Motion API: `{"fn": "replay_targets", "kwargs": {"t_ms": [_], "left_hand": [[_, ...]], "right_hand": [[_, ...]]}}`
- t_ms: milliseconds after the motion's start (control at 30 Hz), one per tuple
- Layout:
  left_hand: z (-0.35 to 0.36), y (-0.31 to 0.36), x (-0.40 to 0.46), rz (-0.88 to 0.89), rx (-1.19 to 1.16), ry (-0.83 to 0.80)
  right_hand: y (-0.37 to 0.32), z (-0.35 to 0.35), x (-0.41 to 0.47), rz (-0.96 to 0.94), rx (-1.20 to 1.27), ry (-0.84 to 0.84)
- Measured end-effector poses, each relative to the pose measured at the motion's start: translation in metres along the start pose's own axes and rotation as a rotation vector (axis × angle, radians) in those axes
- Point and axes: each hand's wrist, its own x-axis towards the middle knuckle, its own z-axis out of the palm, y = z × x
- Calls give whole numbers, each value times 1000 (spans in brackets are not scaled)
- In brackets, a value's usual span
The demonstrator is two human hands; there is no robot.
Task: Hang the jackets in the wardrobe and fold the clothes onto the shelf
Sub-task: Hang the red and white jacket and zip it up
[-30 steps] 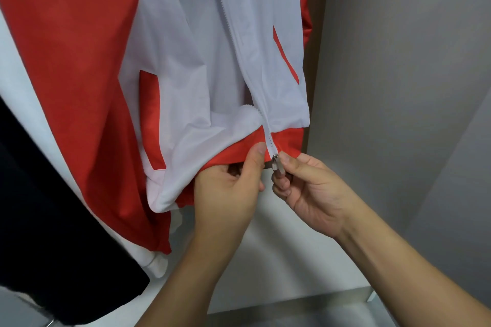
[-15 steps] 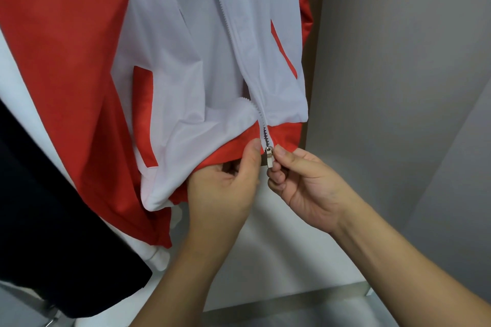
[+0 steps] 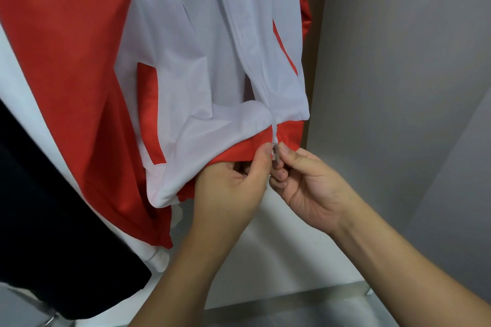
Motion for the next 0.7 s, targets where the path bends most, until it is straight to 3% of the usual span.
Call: {"fn": "replay_targets", "kwargs": {"t_ms": [367, 500, 600, 633, 700], "left_hand": [[-4, -9, 5, -11, 56, -102], [1, -4, 9, -174, 92, -90], [-8, -5, 16, -439, 247, -290], [-16, -5, 17, -459, 383, -394], [-30, 0, 19, -338, 640, -505]], "right_hand": [[-2, 0, 4, -61, -96, 126], [-3, -4, 7, -65, -139, 163], [-2, -7, 8, -42, -168, 205], [-3, -9, 8, -39, -185, 208], [-8, -12, 8, -28, -233, 182]]}}
